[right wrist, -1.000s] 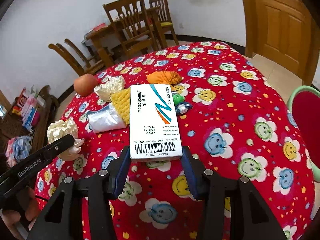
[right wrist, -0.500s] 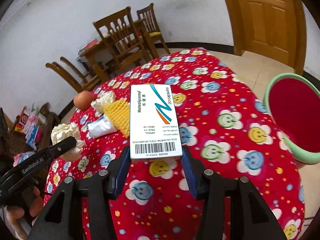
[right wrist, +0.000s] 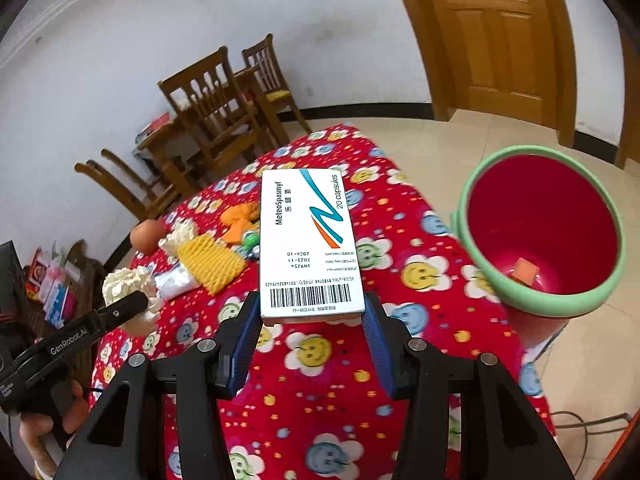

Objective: Collect trash
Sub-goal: 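Carry the medicine box with the right tool into the bucket while the left tool holds the paper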

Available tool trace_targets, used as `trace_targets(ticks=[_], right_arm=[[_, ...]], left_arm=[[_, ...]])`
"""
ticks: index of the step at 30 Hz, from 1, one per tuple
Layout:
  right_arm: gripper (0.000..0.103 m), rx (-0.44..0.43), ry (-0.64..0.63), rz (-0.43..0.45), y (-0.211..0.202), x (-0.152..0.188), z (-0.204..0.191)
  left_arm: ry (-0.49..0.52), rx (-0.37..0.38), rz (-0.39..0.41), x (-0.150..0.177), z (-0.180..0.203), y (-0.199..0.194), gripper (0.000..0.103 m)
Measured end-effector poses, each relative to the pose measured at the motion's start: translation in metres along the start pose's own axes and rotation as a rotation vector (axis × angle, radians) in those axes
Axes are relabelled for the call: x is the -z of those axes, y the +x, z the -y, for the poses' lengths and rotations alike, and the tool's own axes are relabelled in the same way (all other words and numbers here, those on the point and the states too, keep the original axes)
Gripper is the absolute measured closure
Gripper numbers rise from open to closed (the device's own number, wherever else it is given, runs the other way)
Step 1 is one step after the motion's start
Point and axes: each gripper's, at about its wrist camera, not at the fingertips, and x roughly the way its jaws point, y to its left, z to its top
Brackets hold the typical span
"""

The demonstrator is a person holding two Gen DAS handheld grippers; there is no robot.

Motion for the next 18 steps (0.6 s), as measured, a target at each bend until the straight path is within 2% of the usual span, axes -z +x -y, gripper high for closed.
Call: trace_targets(ticks=[18], right_arm=[[0.052,0.131,0.123,0.061,-0.028,-0.004,0.068]], left_arm=[[0.063,0.049,-0.017,0.002,0.04,0.011,0.061]])
